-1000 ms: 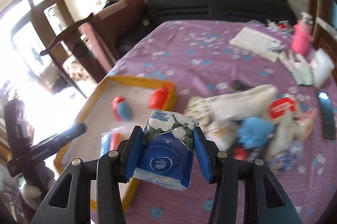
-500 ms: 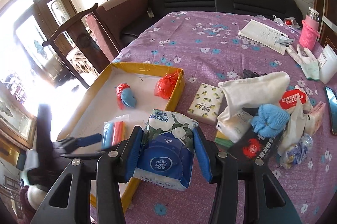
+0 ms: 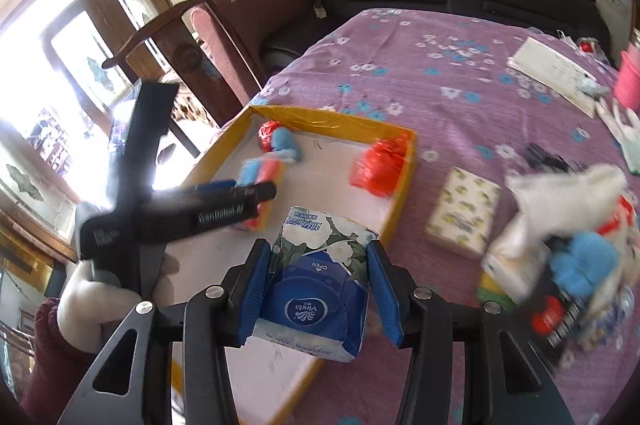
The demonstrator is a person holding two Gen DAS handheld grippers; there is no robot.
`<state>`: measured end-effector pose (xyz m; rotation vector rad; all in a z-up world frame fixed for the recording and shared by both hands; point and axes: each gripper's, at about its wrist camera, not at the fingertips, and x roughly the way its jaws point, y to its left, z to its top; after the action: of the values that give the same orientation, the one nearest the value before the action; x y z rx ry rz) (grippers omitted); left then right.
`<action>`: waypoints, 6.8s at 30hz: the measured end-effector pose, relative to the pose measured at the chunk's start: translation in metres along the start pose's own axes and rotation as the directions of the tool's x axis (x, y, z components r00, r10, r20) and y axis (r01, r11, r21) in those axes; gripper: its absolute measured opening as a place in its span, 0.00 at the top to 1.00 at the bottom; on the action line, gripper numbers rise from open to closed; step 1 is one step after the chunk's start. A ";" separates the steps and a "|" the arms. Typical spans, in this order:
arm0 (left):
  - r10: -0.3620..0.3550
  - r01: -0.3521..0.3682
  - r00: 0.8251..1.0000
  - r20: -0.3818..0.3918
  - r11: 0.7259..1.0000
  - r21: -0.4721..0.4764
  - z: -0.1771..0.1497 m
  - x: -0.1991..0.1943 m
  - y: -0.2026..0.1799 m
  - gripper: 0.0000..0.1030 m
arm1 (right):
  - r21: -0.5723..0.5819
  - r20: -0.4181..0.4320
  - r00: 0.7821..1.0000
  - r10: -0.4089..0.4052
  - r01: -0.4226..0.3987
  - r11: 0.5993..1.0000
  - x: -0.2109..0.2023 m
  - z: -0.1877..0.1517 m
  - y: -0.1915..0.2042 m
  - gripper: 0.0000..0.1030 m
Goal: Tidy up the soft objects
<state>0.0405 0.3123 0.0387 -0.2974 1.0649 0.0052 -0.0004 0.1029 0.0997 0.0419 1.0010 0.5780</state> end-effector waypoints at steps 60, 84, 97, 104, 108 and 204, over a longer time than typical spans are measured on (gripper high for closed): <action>-0.312 0.294 0.949 0.039 0.924 0.242 -0.179 -0.078 -0.182 0.08 | 0.334 0.146 0.949 -0.281 0.220 0.917 -0.115 -0.034 -0.209 0.22; -0.304 0.283 0.951 0.065 0.933 0.222 -0.181 -0.082 -0.163 0.08 | 0.225 0.106 0.984 -0.143 0.117 0.967 -0.160 -0.096 -0.195 0.15; -0.212 0.175 0.977 0.024 0.858 0.483 -0.195 -0.049 -0.255 0.05 | 0.453 0.131 0.941 -0.311 0.223 0.863 -0.173 -0.163 -0.263 0.03; -0.168 0.119 0.985 0.039 0.824 0.554 -0.189 -0.016 -0.300 0.05 | 0.459 0.062 0.948 -0.313 0.251 0.852 -0.174 -0.173 -0.280 0.03; -0.138 0.104 0.990 0.016 0.815 0.571 -0.194 -0.004 -0.307 0.07 | 0.468 0.050 0.952 -0.301 0.244 0.849 -0.171 -0.179 -0.286 0.03; -0.133 0.186 0.952 0.275 0.966 -0.178 -0.099 -0.107 0.053 0.22 | -0.209 -0.177 0.966 -0.190 0.151 0.966 0.090 -0.006 0.038 0.92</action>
<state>-0.1043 0.3537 0.0741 -0.5524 0.7760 0.0064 0.0147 0.1763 0.0373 -0.2774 1.1222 0.5246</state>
